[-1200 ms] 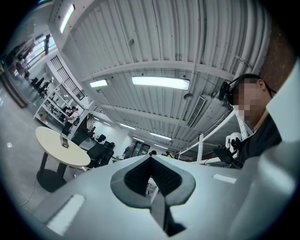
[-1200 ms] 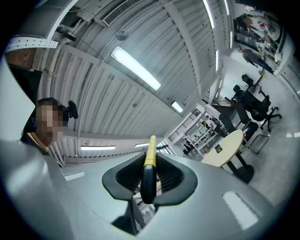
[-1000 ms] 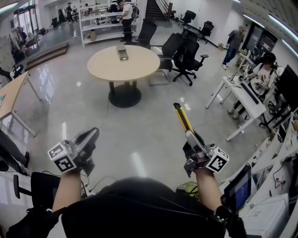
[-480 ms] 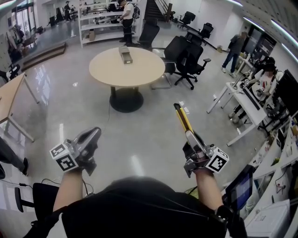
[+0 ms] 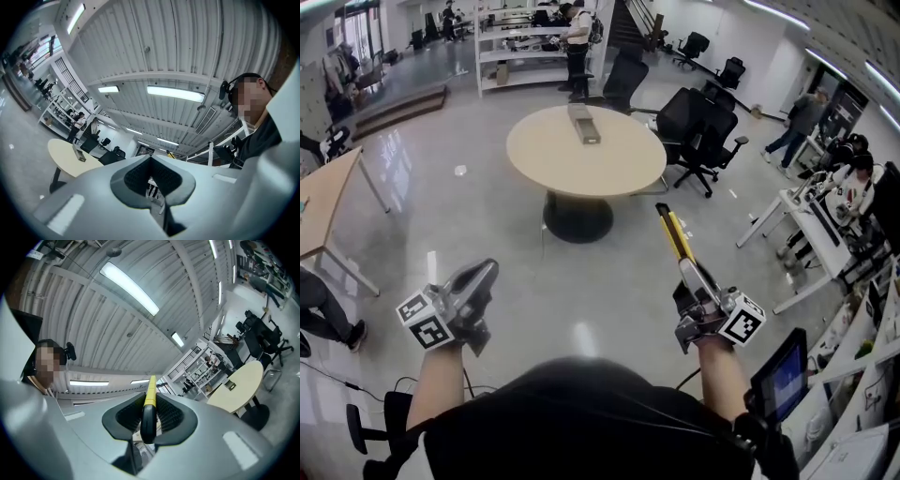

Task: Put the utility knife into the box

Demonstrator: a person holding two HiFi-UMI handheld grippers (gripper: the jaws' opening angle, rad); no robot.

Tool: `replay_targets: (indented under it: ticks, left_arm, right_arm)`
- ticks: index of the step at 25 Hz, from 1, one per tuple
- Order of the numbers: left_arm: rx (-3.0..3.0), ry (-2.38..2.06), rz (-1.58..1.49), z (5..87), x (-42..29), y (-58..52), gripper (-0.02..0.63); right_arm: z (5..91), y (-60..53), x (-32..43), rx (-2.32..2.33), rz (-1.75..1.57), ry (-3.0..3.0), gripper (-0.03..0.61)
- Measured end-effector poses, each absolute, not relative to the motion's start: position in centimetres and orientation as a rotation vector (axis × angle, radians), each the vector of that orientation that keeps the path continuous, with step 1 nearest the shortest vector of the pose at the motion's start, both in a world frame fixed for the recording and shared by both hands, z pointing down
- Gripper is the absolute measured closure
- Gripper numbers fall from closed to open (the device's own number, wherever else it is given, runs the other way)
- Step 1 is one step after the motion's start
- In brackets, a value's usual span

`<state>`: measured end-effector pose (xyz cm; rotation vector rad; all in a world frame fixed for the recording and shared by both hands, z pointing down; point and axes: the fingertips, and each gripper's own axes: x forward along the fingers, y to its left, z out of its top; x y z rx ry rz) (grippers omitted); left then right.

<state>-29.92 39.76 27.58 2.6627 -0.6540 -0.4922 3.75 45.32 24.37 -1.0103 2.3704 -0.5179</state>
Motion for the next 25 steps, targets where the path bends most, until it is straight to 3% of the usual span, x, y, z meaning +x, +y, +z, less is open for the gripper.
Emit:
replay_targets:
  ticks: [7,14,25]
  left_arm:
    - [2.606,-0.743,-0.488,29.9,-34.6,34.7,0.617]
    - [2.569,-0.832,-0.453,31.2,-33.6,31.0,0.617]
    - [2.565,-0.997,-0.495,29.7,-21.2,20.8,0.617]
  right_arm:
    - [26.0,37.8,-0.3,-0.958,-0.591,2.402,0.491]
    - [27.6,31.5,1.0,-0.873,-0.661,2.397,0.491]
    - [28.1,16.2,11.9,-0.707,-0.684,2.494,0.491]
